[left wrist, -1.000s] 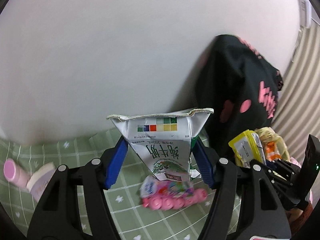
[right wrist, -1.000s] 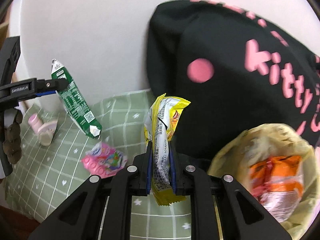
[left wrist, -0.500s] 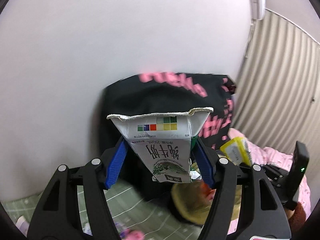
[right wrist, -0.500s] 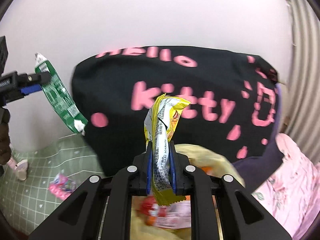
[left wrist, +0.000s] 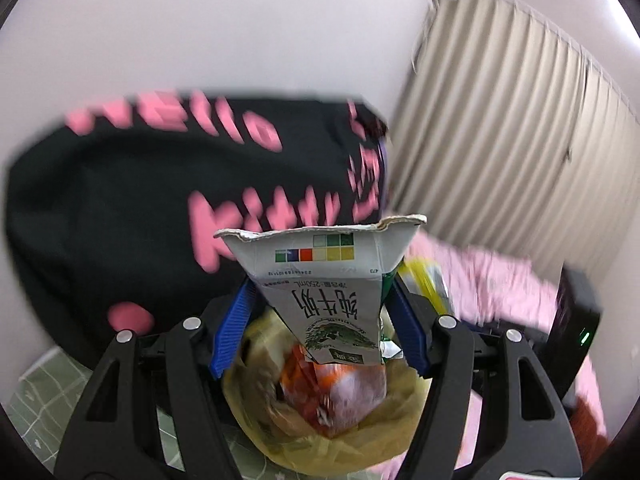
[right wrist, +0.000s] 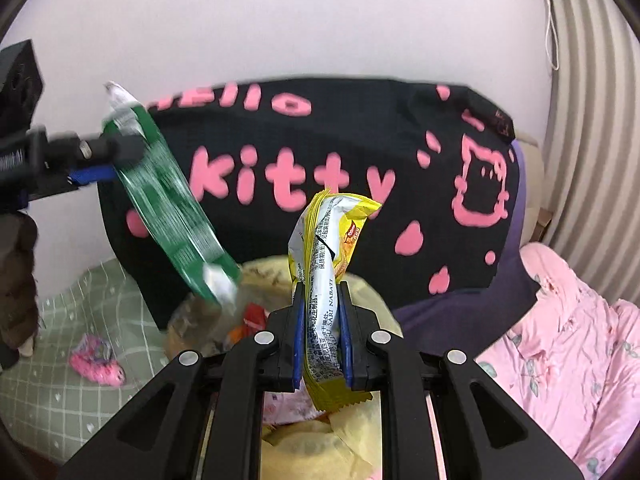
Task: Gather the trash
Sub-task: 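Carry the milk carton and yellow wrapper over the bin bag and open both grippers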
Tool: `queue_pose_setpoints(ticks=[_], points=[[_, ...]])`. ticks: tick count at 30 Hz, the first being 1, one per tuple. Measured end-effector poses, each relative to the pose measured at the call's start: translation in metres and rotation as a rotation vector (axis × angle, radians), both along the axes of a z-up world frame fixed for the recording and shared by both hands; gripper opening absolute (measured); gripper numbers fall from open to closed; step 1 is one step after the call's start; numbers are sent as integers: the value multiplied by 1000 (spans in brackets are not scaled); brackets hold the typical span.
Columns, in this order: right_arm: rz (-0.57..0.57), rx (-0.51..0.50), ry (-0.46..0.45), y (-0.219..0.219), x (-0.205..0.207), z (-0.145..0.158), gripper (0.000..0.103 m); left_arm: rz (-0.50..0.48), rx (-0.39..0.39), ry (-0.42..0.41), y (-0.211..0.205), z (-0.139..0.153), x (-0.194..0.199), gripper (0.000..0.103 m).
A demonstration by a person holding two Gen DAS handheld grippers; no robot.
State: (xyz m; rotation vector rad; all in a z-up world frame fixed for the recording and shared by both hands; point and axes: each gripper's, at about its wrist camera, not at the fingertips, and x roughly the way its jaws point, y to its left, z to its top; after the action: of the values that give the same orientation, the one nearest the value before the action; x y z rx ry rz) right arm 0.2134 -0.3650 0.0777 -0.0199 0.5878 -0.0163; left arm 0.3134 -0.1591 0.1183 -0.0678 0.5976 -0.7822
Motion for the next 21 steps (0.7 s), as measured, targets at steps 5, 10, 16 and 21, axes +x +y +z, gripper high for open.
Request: queue_pose_setpoints(ticks=[5,10,16,21], points=[[28,47,118,-8,19,-41,15,-57,232,60,-47,-64,11,61],[55,69,187,-8,30,-69,15,-77,307,109,-63,-99,20,61],[66,88,196,-9,32,-76,15,-90,310,128,-72,-106,30,61],[62,91,190,-11,30,-74,15,-98,298,141,-66,-105,28,61]])
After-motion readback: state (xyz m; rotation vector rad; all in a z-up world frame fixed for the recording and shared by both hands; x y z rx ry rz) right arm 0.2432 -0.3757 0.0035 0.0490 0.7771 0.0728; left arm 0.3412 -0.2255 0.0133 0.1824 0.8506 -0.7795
